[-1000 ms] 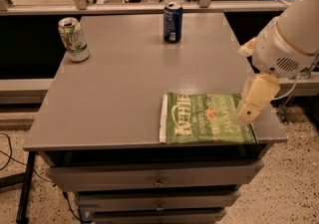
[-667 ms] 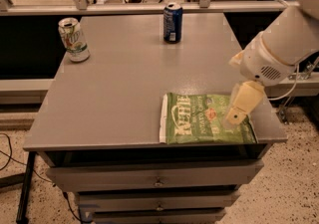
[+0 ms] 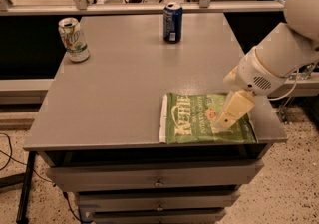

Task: Move green jalapeno chip bag near pepsi can

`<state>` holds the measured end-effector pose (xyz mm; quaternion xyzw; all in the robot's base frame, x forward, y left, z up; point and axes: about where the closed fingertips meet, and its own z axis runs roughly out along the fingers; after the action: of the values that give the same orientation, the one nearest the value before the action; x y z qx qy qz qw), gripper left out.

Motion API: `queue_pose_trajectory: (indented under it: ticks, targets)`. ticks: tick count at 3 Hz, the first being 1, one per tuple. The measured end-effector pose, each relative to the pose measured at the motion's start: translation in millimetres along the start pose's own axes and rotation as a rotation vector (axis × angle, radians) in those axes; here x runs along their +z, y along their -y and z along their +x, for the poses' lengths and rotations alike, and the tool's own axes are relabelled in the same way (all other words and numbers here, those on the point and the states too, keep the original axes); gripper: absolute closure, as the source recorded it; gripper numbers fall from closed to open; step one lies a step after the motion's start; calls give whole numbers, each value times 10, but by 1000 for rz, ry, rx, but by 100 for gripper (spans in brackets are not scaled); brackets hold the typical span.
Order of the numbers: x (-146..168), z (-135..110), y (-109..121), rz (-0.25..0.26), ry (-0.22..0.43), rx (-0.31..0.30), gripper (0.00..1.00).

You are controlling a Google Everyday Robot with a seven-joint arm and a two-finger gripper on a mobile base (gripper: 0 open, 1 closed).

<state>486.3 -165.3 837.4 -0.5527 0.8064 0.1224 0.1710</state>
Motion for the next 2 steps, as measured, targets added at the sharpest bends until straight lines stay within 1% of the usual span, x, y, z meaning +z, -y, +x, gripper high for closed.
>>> queue_pose_trajectory:
  ticks: [1, 2]
  targets:
    - [57, 53, -5, -12, 5, 26, 41]
    - [70, 97, 2, -12, 9, 48, 65]
